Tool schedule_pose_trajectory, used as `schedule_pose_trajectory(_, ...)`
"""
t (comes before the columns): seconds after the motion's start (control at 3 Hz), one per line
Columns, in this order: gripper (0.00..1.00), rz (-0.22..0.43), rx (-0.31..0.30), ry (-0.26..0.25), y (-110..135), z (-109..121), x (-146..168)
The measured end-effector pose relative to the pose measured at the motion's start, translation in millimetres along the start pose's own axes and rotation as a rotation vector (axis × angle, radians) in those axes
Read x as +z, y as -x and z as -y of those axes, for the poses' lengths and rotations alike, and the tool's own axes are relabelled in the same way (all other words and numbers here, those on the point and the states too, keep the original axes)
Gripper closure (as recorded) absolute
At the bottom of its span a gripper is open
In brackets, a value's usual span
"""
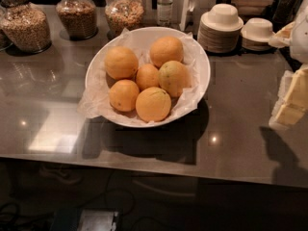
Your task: Pick orange from white bowl
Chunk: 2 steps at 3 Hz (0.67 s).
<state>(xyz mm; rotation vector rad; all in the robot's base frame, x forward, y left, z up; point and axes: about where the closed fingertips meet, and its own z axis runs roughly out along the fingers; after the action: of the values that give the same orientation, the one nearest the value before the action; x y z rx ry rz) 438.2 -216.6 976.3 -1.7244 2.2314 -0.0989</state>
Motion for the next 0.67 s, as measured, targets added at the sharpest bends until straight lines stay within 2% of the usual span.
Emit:
schedule_pose_trajectory(0.33, 0.0, 0.0, 0.0, 0.0, 0.1, 0.0, 0.0)
schedule_pose_trajectory(0.67, 0.0, 0.058, -0.046, 0.024, 18.5, 1.5, 3.2)
